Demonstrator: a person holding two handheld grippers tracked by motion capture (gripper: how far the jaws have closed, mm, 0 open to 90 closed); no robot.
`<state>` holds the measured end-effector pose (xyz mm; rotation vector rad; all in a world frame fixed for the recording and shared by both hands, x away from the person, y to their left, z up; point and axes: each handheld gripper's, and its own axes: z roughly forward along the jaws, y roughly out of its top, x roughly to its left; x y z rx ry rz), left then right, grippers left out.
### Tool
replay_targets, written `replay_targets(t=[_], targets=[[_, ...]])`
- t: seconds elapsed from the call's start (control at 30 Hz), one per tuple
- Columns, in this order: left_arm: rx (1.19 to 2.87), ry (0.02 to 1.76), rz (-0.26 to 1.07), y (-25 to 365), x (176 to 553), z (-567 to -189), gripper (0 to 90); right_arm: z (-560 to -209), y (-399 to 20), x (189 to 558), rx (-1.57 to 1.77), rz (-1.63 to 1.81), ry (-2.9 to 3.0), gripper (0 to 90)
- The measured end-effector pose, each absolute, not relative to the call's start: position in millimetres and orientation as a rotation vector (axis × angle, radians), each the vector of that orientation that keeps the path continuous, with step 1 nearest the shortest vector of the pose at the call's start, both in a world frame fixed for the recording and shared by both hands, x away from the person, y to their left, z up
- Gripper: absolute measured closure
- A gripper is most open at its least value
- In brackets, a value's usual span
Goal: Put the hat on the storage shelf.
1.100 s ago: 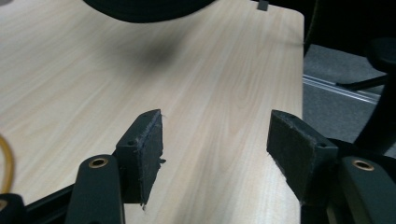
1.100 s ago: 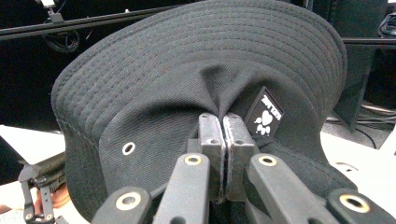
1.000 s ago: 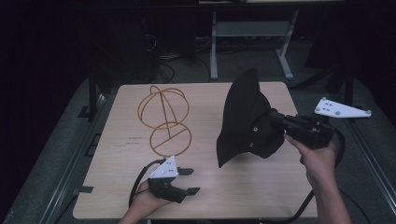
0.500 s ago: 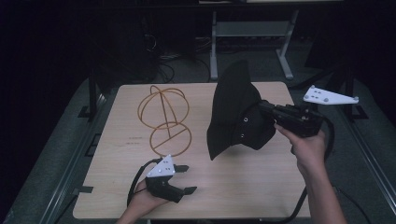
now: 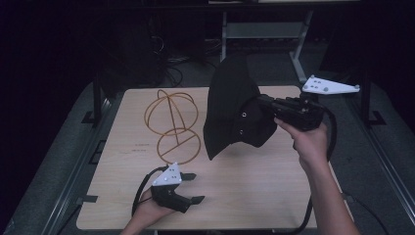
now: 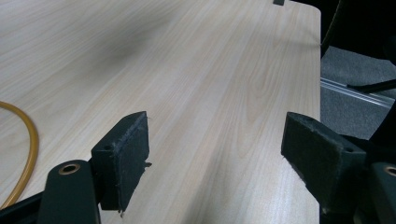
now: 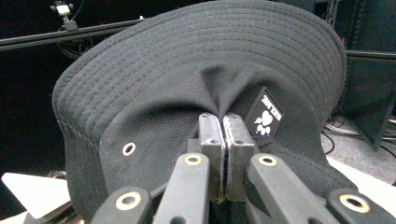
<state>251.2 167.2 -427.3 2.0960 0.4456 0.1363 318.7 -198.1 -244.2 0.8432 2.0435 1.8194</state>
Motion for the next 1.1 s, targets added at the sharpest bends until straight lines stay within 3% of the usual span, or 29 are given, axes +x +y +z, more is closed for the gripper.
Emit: replay_targets(t=[1.1], targets=[[2.094, 0.44, 0.15, 166, 253, -428, 21.4, -200, -126, 358, 0.75, 1.806, 2.146, 87.9]])
